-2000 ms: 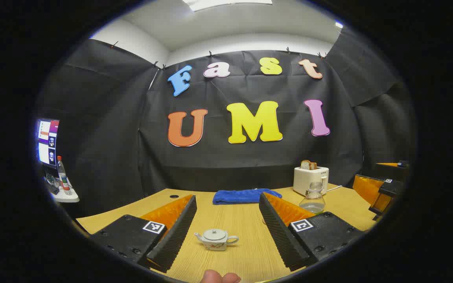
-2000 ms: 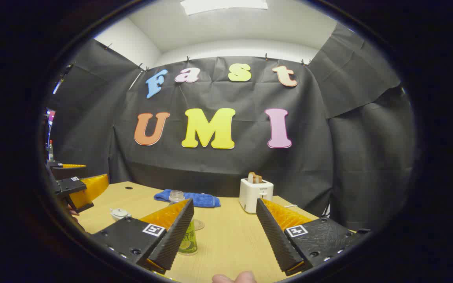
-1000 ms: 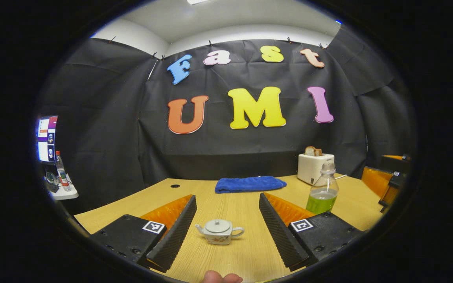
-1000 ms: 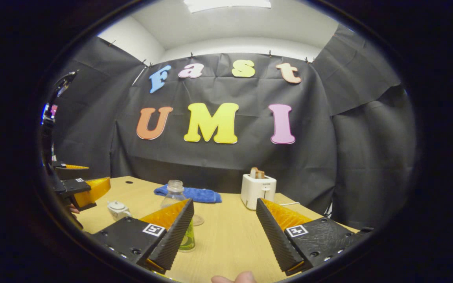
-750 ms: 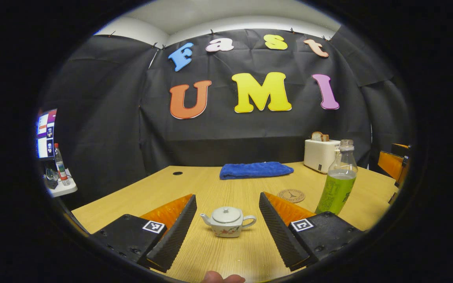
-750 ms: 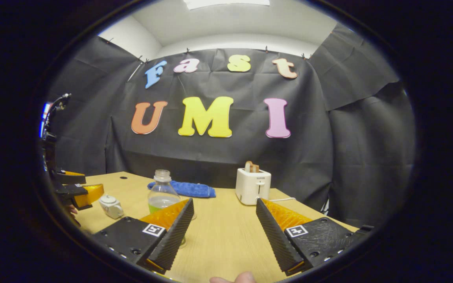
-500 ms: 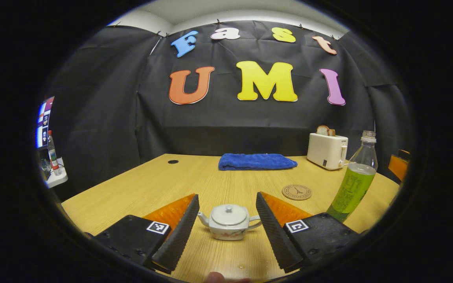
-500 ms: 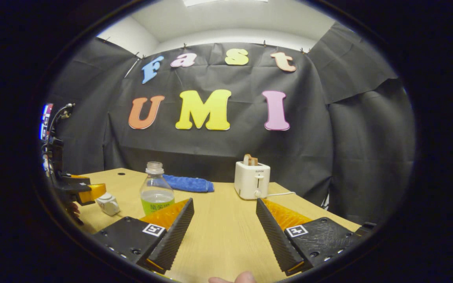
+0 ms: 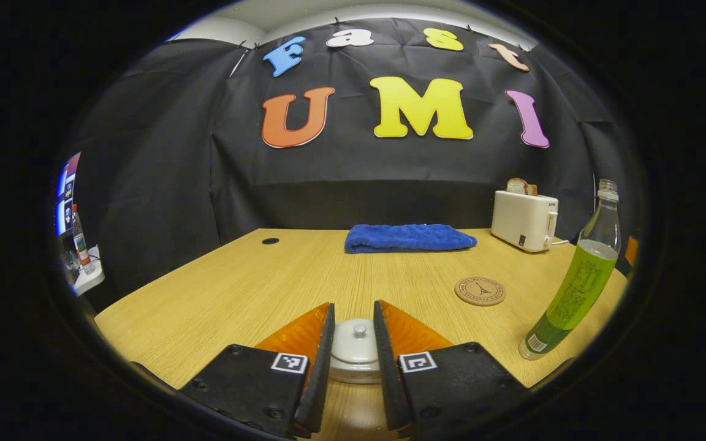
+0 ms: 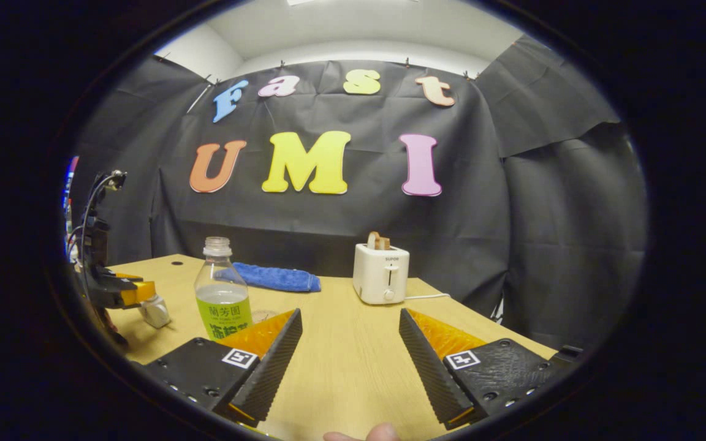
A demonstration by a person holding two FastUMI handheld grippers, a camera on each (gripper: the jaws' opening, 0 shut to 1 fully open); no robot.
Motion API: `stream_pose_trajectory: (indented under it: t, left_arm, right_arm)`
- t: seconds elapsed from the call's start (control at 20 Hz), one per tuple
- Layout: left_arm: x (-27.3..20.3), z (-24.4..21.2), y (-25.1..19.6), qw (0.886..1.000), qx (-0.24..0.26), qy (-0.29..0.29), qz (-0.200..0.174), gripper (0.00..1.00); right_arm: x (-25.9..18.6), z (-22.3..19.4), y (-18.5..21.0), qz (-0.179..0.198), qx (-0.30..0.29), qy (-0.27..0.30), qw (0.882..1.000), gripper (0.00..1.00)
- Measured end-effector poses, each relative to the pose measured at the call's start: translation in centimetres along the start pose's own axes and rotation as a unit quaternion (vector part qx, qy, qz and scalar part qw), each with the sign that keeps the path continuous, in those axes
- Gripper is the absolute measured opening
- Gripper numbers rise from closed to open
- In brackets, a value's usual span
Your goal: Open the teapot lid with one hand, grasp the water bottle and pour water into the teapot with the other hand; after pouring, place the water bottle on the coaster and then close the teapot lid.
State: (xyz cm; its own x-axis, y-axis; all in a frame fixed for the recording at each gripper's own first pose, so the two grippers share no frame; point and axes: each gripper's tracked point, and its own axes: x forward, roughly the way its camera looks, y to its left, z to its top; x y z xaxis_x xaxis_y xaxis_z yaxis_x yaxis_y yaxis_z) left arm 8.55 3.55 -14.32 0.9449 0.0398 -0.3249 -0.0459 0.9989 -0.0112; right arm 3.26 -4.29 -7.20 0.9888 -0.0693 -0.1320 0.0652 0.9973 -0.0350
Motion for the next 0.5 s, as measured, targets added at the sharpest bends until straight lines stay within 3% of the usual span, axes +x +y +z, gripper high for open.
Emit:
stream_pose_trajectory:
  t: [0.15, 0.25, 0.3, 0.35, 0.4, 0.5]
  left_arm:
    - [0.1, 0.1, -0.1, 1.0, 0.002, -0.004, 0.003, 0.3]
    - [0.1, 0.2, -0.4, 1.0, 0.005, -0.004, 0.002, 0.2]
    - [0.2, 0.2, -0.4, 1.0, 0.01, -0.004, 0.003, 0.1]
    - [0.2, 0.3, -0.3, 1.0, 0.015, -0.005, 0.005, 0.08]
    - [0.3, 0.3, -0.4, 1.0, 0.017, -0.007, 0.005, 0.04]
    - [-0.1, 1.0, -0.1, 1.0, 0.019, -0.014, 0.004, 0.03]
  right_arm:
    - [-0.3, -0.3, 0.3, 0.004, -0.011, 0.002, 1.0, 0.95]
    - [-0.4, -0.3, 0.5, 0.008, -0.011, 0.001, 1.0, 0.95]
    - [-0.5, -0.2, 0.7, 0.016, -0.009, 0.0, 1.0, 0.95]
    - [-0.7, -0.2, 1.0, 0.025, -0.005, 0.003, 1.0, 0.95]
    - [-1.2, -0.5, 2.5, 0.07, 0.018, 0.01, 0.997, 0.99]
    - [-1.8, -1.0, 3.9, 0.112, 0.029, 0.017, 0.993, 0.95]
